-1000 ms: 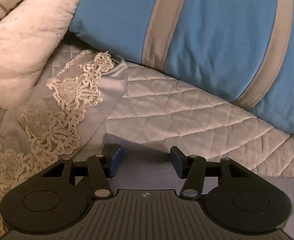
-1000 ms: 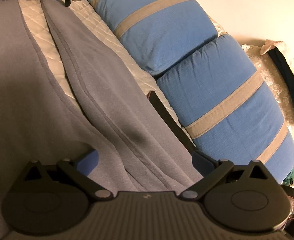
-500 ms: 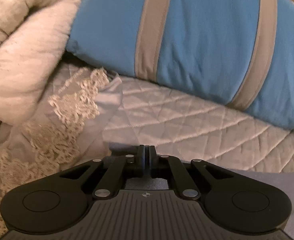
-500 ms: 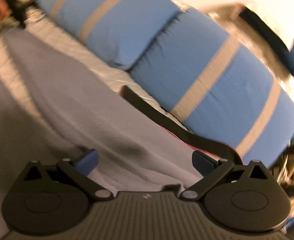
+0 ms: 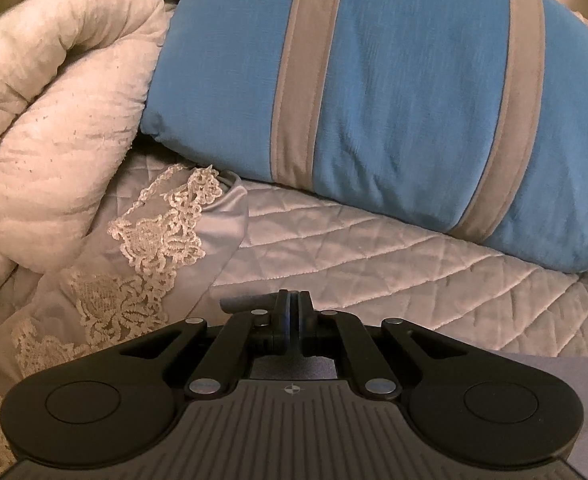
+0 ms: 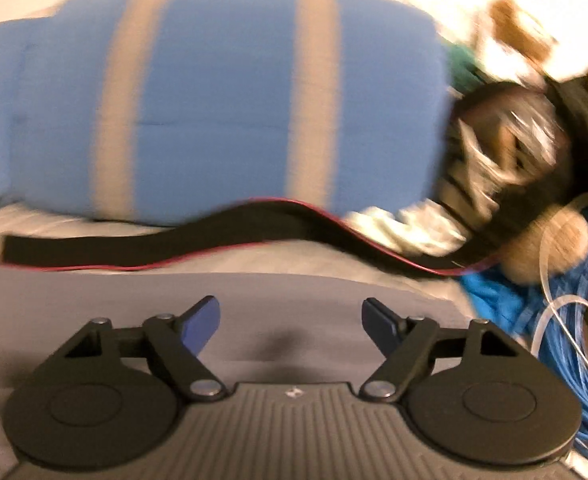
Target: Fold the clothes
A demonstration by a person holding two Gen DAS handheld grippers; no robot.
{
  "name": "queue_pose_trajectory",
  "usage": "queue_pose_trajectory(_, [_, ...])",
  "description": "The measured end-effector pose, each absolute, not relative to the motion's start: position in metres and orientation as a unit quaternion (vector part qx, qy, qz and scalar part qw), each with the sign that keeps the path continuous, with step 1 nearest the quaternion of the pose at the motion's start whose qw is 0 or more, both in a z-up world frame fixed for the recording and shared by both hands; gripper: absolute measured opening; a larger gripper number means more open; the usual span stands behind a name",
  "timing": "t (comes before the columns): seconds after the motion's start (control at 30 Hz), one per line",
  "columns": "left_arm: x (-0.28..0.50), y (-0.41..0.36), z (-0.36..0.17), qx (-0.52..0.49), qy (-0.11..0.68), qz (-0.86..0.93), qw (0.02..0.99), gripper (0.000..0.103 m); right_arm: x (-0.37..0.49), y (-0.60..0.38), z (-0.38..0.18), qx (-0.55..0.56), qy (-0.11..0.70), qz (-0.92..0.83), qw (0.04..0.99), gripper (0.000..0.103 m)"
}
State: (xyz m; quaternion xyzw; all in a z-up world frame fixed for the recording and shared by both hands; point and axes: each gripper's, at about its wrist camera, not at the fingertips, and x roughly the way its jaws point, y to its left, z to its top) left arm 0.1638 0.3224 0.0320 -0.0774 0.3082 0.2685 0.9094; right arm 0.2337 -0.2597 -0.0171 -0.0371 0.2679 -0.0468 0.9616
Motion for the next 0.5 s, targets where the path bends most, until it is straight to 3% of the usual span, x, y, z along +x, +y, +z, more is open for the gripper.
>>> queue_pose_trajectory(0.17, [0.162,0.323,0.044,-0.088,0.296,0.262,0.914,0.003,0.260,-0.309,-0.028,0.002,0.271,-0.077,0.960,0.078])
queue_pose_trajectory(0.27, [0.162,0.321,0.051,-0.085,0.290,0.262,0.916,0.003,0.279,-0.319,-0.037,0.018,0.296,-0.077,0.952,0.069])
queue_pose_trajectory(0.4, [0.162,0.317,0.053,-0.078,0.290,0.263,0.917,0.003,0.292,-0.323,-0.048,0.038,0.325,-0.055,0.943,0.022])
queue_pose_trajectory(0.5, [0.161,0.317,0.054,-0.077,0.289,0.264,0.917,0.003,0.291,-0.316,-0.045,0.021,0.325,-0.046,0.944,0.003])
